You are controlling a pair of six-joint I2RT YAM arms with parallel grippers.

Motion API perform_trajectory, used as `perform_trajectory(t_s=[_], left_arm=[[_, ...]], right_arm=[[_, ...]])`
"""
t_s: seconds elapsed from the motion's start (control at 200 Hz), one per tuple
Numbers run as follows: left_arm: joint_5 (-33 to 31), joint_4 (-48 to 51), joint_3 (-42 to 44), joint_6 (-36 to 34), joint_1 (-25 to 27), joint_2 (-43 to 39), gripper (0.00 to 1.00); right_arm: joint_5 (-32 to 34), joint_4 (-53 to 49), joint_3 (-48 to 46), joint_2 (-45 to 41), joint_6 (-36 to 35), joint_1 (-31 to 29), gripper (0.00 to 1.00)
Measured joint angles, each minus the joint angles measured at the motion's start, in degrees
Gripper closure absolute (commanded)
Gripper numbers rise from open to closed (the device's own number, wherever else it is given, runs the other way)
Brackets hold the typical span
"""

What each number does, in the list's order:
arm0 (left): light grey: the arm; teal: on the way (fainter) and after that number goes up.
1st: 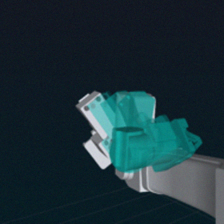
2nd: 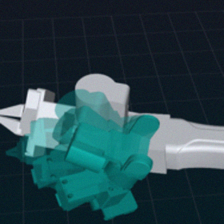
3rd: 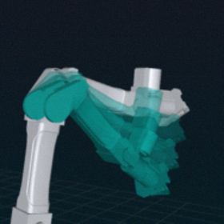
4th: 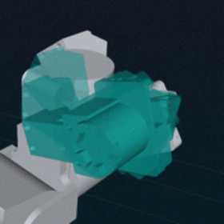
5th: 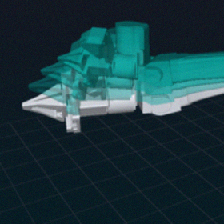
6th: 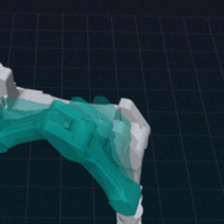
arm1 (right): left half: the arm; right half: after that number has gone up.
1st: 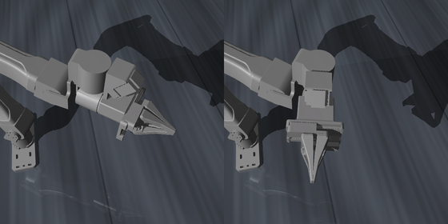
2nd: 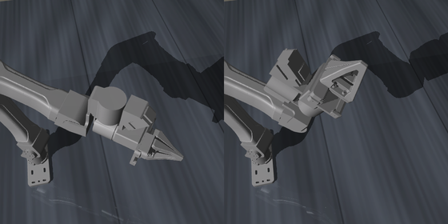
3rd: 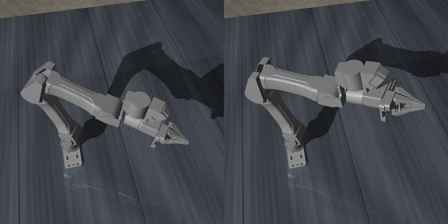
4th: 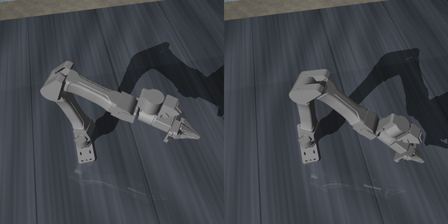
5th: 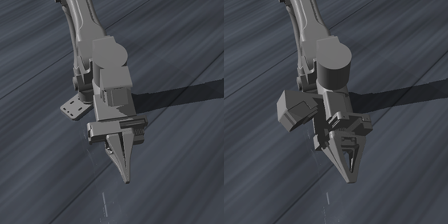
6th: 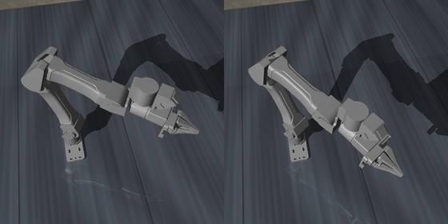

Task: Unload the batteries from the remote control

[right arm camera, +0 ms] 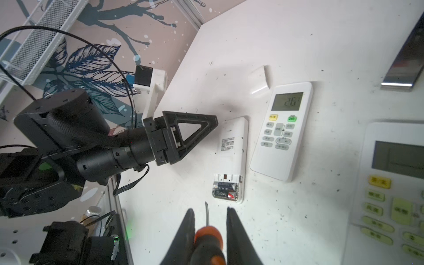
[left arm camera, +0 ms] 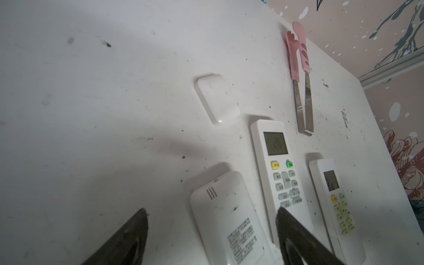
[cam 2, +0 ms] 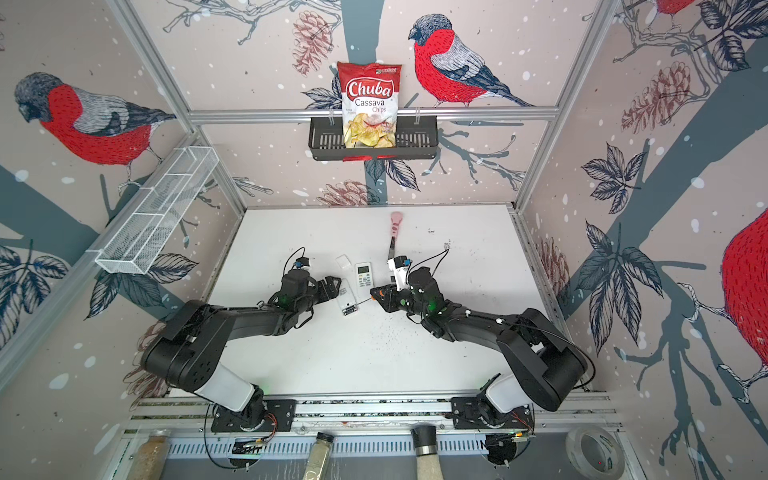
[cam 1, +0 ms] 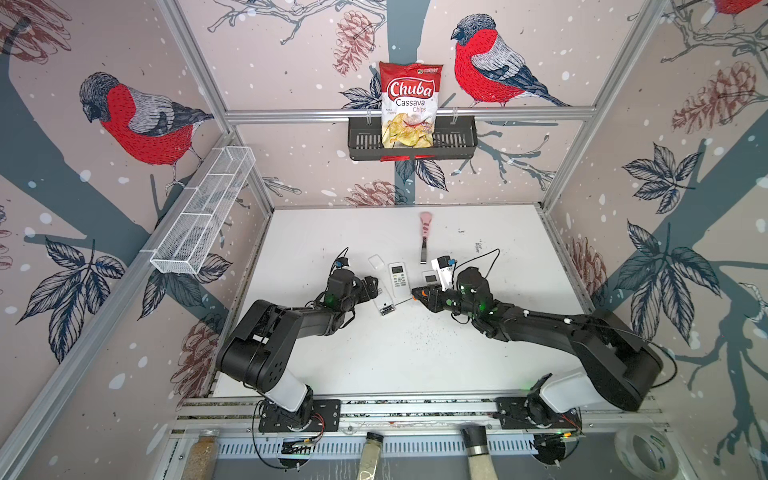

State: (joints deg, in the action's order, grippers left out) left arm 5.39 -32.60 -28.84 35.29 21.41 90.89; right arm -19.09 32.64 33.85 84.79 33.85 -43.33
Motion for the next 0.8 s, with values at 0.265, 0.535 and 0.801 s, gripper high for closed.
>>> perform_trajectory(t_s=[0.265, 0.535, 0.801], left_arm=[[3.67, -1.44, 0.09, -0.42, -0.76, 2.62, 0.5], [5.6, -2.64, -1.44, -0.42, -0.79, 5.77, 0.55], [6.45, -3.67, -1.62, -0.39, -0.83, 6.62, 0.58]], right_arm=[[2.67, 0.13, 2.71, 4.09, -1.64, -2.49, 1.0], [5.75, -0.17, 5.03, 7.04, -4.2, -4.74, 1.0], [8.28, -1.44, 6.75, 8.41, -6.71, -6.51, 1.0]])
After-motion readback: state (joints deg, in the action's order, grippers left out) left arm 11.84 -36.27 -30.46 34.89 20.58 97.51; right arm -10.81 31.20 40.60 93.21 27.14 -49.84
